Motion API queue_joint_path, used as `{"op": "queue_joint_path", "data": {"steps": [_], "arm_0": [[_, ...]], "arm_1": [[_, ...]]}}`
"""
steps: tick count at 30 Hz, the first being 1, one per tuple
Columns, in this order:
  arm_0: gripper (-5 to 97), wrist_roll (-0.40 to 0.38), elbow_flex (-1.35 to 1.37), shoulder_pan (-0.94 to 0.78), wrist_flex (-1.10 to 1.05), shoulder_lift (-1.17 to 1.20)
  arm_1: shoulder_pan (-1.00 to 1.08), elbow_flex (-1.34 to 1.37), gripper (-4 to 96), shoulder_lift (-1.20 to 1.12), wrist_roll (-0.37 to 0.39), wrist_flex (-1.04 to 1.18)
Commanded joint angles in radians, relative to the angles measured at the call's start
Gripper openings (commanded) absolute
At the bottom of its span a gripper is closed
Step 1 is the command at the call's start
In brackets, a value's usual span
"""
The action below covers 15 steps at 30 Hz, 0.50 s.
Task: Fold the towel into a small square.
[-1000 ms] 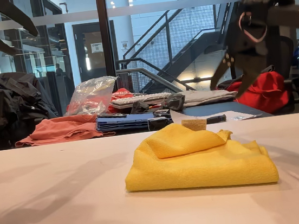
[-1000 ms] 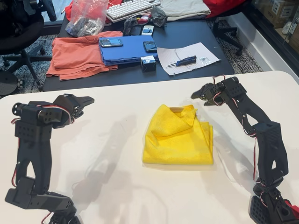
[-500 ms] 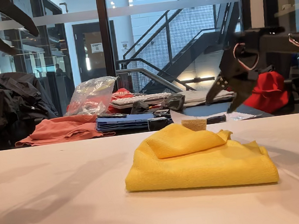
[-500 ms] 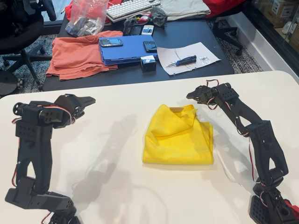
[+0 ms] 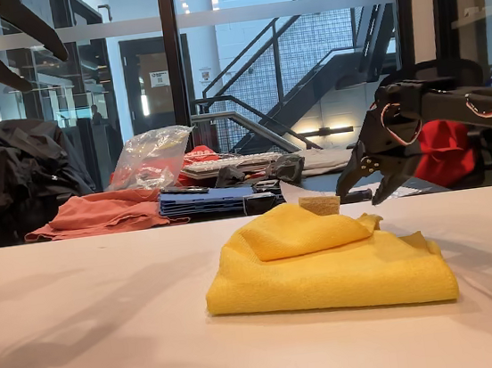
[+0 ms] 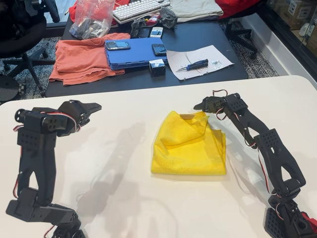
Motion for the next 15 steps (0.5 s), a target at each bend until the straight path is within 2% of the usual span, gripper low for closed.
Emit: {"op": "queue_joint_path", "data": {"steps": [1,15], "arm_0": [[23,-0.02,-0.052,0.002,0.003,0.005],[23,-0.041,-0.074,0.02,0.017,-0.058]], "arm_1": [[0.006,-0.008,21.3,0.003,-0.002,-0.005],[0.006,-0.008,21.3,0.002,0.006,-0.005]]}}
